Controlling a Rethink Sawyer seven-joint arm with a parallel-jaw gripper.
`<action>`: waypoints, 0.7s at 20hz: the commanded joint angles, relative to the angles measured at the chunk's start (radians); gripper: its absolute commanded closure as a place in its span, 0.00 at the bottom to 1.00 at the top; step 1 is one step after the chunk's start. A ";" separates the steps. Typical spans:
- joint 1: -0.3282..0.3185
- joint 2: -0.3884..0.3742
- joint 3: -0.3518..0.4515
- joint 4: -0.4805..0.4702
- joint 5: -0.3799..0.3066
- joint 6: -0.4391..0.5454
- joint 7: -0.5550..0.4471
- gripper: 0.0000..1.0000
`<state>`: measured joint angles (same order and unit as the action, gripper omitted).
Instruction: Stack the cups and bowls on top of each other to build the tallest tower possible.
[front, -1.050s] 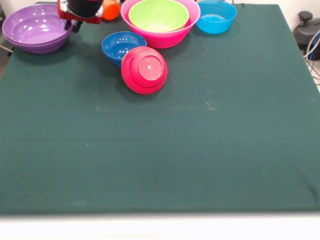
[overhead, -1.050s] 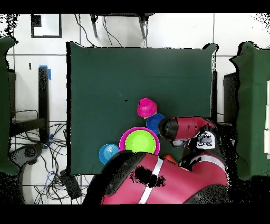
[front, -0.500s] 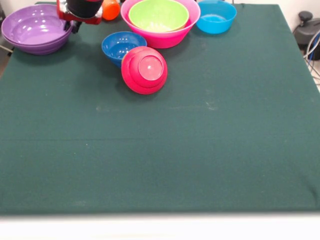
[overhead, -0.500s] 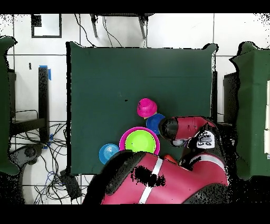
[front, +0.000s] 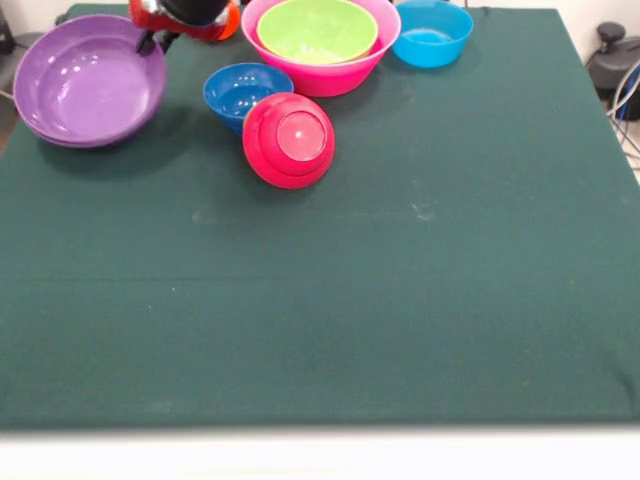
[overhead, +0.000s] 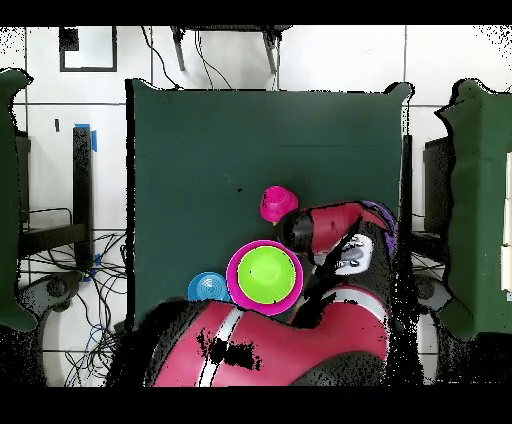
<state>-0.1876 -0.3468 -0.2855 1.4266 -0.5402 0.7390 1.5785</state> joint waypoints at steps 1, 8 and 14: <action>0.152 -0.018 0.022 -0.290 -0.032 0.267 -0.031 1.00; 0.211 0.067 0.003 -0.470 -0.019 0.339 0.082 1.00; 0.228 0.127 0.006 -0.631 0.001 0.344 0.143 1.00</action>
<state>0.0309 -0.3090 -0.3179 1.0395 -0.5397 0.9982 1.5785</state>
